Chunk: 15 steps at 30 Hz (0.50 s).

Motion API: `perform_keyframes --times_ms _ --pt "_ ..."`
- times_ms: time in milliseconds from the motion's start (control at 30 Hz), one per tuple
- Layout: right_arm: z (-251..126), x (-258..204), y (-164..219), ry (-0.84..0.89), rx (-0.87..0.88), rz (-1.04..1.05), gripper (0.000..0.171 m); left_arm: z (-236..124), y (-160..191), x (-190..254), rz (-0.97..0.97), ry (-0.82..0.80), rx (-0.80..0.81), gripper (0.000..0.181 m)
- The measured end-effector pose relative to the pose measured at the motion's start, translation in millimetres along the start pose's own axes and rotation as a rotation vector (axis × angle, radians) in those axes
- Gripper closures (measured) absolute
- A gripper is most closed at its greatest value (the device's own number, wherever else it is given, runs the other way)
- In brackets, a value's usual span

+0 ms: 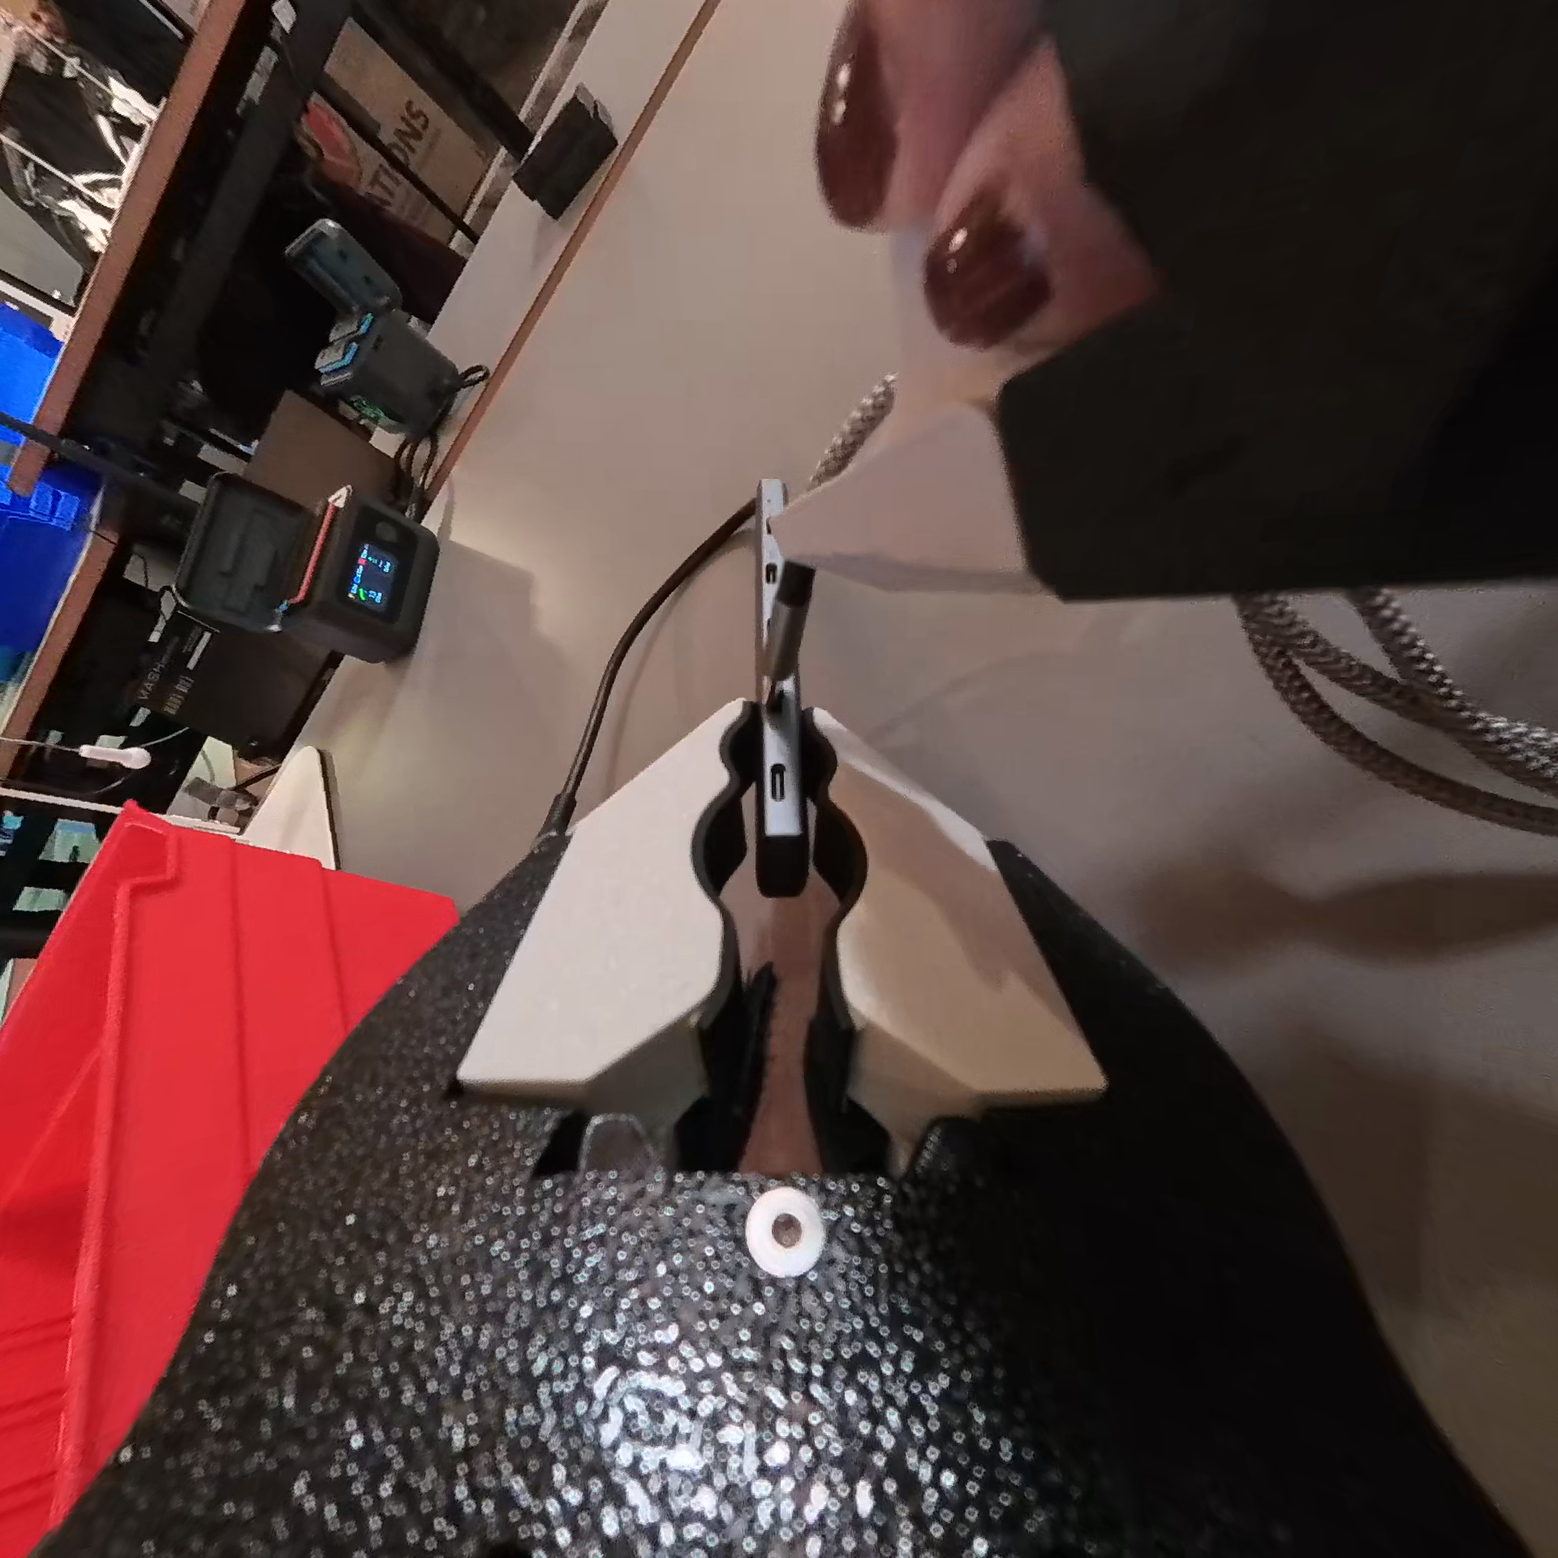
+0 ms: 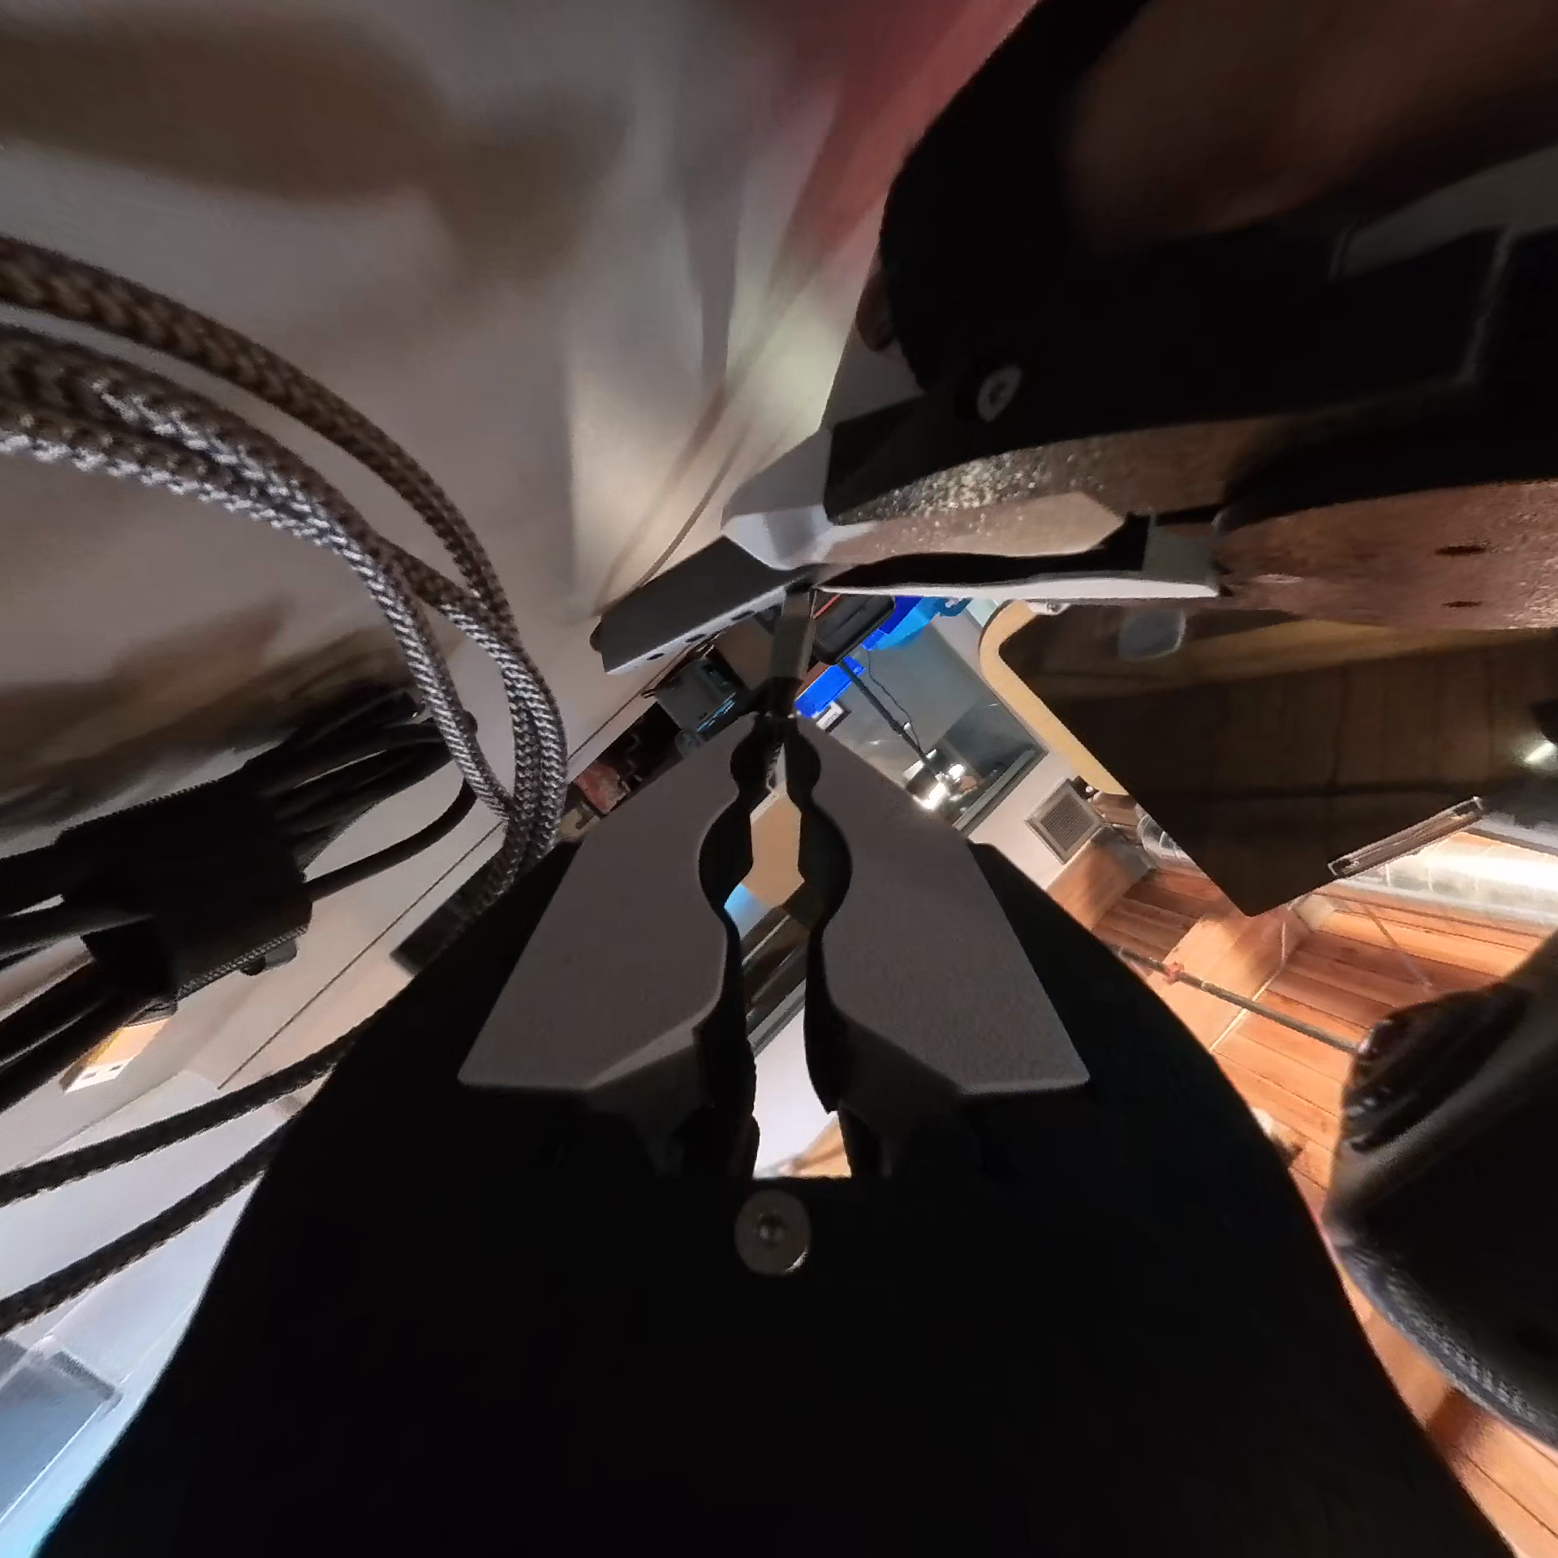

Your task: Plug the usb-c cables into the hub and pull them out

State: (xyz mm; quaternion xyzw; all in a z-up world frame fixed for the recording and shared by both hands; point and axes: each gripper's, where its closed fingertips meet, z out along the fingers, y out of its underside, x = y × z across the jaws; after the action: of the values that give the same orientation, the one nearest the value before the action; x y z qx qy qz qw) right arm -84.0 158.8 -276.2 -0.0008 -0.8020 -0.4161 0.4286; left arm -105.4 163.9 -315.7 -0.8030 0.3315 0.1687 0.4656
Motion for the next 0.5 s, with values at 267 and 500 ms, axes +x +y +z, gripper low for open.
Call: perform_keyframes --times_ms 267,500 --pt "2.8 -5.2 -2.7 0.029 0.036 -0.033 0.169 1.9 3.1 3.4 0.057 -0.004 -0.017 0.174" --pt "5.7 -16.9 4.5 0.043 -0.002 0.163 0.169 1.3 5.1 0.7 0.086 -0.021 -0.003 0.174"
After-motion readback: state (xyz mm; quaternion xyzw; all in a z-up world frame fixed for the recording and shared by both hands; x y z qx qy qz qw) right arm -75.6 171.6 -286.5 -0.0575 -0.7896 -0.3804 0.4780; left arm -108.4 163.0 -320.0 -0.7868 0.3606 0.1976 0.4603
